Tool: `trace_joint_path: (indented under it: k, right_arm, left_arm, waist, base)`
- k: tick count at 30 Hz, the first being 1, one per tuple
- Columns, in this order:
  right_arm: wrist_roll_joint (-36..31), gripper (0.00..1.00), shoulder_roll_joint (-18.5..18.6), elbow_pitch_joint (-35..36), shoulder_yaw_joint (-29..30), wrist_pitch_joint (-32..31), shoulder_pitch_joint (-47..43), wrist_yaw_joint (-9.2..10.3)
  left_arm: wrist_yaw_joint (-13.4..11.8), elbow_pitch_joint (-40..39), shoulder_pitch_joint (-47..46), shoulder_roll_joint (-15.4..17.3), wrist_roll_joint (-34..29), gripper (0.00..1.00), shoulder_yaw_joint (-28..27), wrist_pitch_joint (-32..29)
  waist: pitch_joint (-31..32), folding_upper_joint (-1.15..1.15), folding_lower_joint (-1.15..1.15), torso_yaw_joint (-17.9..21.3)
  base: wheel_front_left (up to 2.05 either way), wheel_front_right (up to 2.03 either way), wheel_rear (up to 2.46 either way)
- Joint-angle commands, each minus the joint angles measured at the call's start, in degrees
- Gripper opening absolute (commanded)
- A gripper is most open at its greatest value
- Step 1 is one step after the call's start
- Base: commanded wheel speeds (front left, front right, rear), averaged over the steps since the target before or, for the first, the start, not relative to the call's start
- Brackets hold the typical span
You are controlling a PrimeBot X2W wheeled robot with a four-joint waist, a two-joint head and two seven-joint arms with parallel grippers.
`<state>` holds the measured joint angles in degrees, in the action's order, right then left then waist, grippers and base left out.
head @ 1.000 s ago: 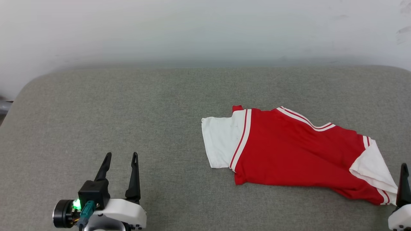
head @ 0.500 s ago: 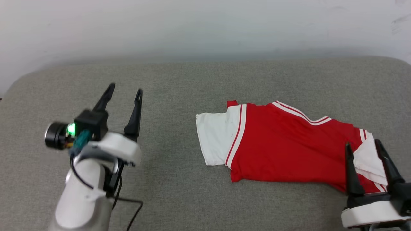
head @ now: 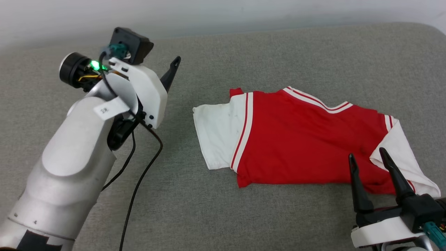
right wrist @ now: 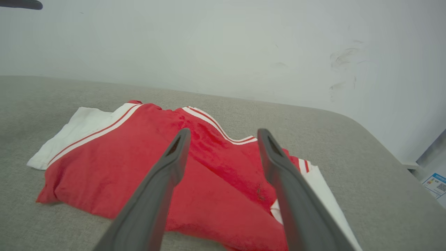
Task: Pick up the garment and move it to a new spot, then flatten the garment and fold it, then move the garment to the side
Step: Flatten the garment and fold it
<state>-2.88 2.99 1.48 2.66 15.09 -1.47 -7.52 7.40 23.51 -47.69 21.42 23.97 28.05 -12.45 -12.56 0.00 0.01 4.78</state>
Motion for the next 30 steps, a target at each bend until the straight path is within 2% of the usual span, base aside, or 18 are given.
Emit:
trace_joint_path:
  k: [1, 7, 11, 15, 25, 26, 27, 30]
  right_arm:
    - [0.5, 1.0, -0.2, 0.2, -0.4, 0.1, 1.2, 0.06]
    - [1.5, 1.0, -0.2, -0.1, -1.4, 0.1, 3.3, 0.06]
    - [1.7, 1.0, -0.2, -0.2, -2.2, 0.1, 4.6, 0.06]
    - [2.1, 1.0, -0.2, -0.3, -2.7, 0.1, 5.8, 0.06]
    - [2.8, 1.0, -0.2, -1.0, -3.3, 0.1, 7.7, 0.06]
    - [2.8, 1.0, -0.2, -0.9, -3.2, 0.1, 7.7, 0.06]
    - [2.8, 1.0, -0.2, -1.0, -3.0, 0.1, 7.7, 0.06]
    - [2.7, 1.0, -0.2, -1.2, -2.7, 0.1, 7.7, 0.06]
  left_arm:
    - [0.0, 0.8, -2.2, 1.1, 2.4, 1.0, 2.6, -3.7]
    - [0.0, 2.4, -9.3, 4.3, 10.9, 1.0, 13.4, -17.4]
    - [0.0, 3.3, -12.9, 5.0, 15.9, 1.0, 19.2, -23.5]
    - [0.0, 4.0, -14.9, 5.6, 18.5, 1.0, 23.2, -25.7]
    - [0.0, 7.6, -16.1, 8.3, 23.6, 1.0, 38.6, -28.7]
    - [0.0, 7.7, -16.3, 8.6, 23.9, 0.37, 39.7, -28.1]
    - [0.0, 7.7, -16.5, 8.7, 24.3, 0.0, 40.4, -26.9]
    - [0.0, 7.9, -17.6, 8.7, 25.0, 0.0, 41.1, -23.0]
  waist:
    - [-2.3, 0.0, -0.01, 1.5]
    - [-5.9, 0.0, -0.01, 3.2]
    - [-8.1, 0.0, -0.01, 4.2]
    - [-9.5, 0.0, -0.01, 4.9]
    - [-12.0, 0.0, -0.01, 6.5]
    - [-12.0, 0.0, -0.01, 6.5]
    - [-11.9, 0.0, -0.01, 6.4]
    - [-11.2, 0.0, -0.01, 5.9]
  base:
    - [0.0, 0.0, 0.0]
    - [0.0, 0.0, 0.0]
    - [0.0, 0.0, 0.0]
    - [0.0, 0.0, 0.0]
    - [0.0, 0.0, 0.0]
    - [0.0, 0.0, 0.0]
    - [0.0, 0.0, 0.0]
    - [0.0, 0.0, 0.0]
